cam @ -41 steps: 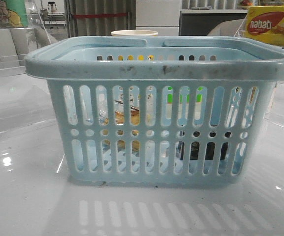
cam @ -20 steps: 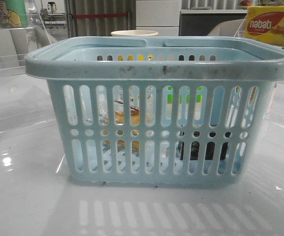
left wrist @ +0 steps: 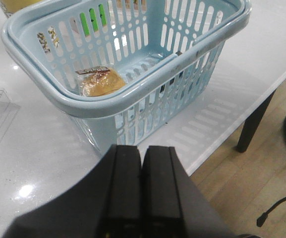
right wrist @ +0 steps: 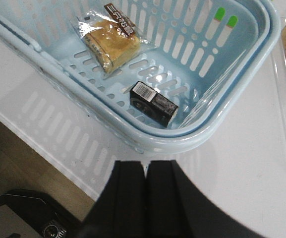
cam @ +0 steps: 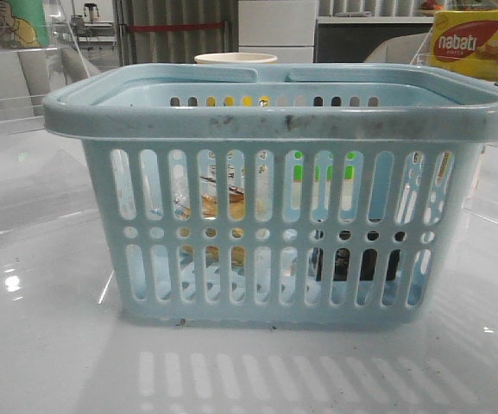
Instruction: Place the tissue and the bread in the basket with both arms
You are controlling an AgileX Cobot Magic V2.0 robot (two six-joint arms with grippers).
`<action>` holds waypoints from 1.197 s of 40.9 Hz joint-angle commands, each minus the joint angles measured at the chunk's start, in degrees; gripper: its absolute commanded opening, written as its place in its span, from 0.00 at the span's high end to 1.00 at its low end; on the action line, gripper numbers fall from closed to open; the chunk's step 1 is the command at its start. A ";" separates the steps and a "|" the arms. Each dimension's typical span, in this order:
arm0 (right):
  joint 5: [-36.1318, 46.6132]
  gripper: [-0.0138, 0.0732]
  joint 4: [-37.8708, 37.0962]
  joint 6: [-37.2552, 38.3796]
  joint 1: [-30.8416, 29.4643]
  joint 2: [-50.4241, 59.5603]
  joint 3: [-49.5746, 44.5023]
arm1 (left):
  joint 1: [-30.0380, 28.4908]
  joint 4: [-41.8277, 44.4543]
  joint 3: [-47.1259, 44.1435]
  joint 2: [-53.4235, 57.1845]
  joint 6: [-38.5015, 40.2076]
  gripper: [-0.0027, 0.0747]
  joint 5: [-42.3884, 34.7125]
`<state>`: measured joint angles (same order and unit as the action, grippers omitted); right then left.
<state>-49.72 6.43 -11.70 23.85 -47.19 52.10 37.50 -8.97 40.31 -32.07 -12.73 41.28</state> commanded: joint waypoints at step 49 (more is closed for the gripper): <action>3.32 0.78 0.51 -0.32 -0.04 0.36 1.64 | -37.16 7.40 -40.72 33.44 8.51 0.85 -42.37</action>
<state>-49.84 6.43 -11.80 23.85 -47.19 52.10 -0.64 -2.12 -0.41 0.36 -4.95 4.69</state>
